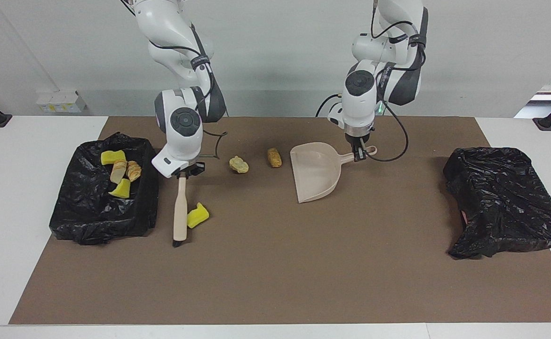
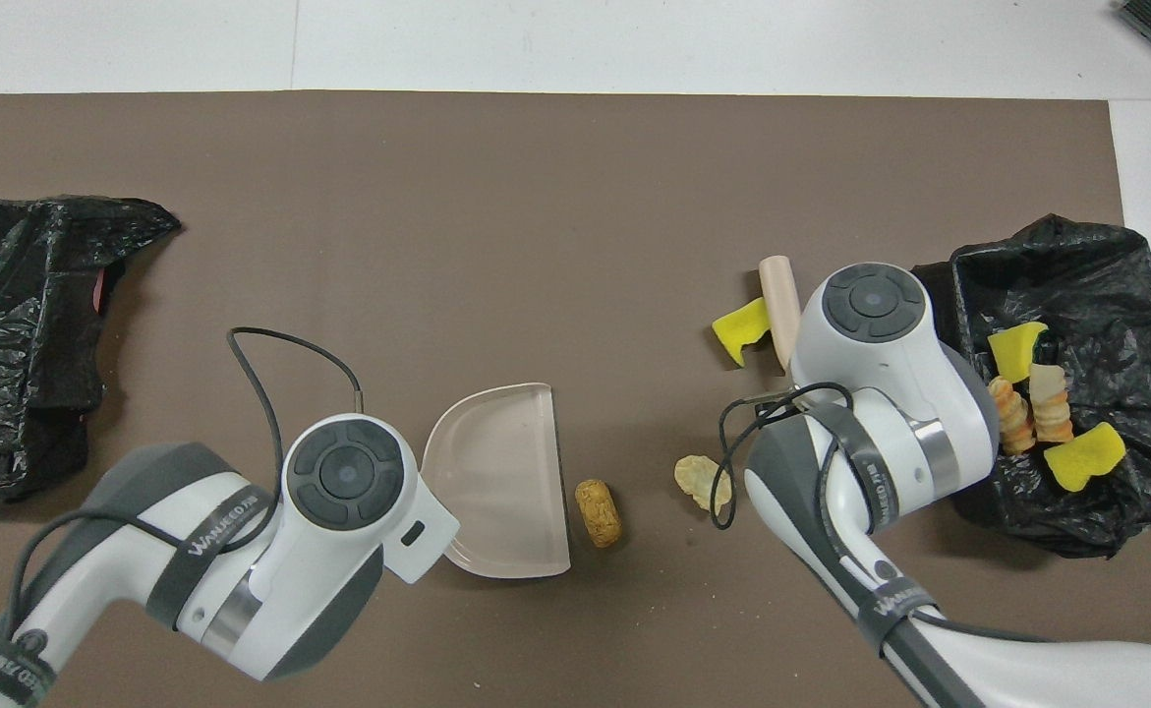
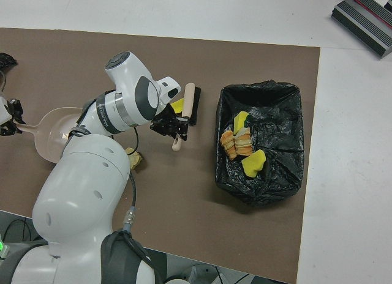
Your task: Sweep and dump trash in bin
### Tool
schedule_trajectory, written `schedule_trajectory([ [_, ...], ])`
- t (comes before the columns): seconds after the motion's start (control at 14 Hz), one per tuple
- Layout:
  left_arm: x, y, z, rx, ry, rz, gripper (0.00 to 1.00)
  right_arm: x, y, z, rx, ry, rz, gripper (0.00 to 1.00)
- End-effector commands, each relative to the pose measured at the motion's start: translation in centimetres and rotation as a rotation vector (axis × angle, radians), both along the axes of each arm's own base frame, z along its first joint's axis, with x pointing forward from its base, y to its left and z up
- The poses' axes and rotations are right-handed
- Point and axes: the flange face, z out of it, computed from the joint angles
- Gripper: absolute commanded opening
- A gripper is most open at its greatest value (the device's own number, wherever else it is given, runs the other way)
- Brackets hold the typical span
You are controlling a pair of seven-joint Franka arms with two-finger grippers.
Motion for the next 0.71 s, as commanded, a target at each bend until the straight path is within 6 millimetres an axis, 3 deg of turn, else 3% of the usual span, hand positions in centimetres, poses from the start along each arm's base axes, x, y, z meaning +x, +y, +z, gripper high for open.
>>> schedule_trajectory([
  [0.0,-3.2,-0.8,-0.1,0.002,-0.045,0.036,0.0,-1.4,3.7,0.5,0.101,0.045,0.023,0.0],
  [0.21,-3.8,-2.3,-1.2,-0.008,-0.086,0.172,0.0,-3.2,6.9,1.0,0.179,0.075,0.144,0.0],
  [0.43,-2.9,-2.2,-1.6,-0.06,-0.073,0.233,0.0,-6.4,8.1,0.6,0.188,0.12,0.284,0.0],
  [0.64,-1.3,-0.7,-2.0,-0.086,-0.062,0.302,0.0,-9.6,10.2,0.8,0.21,0.143,0.329,0.0],
])
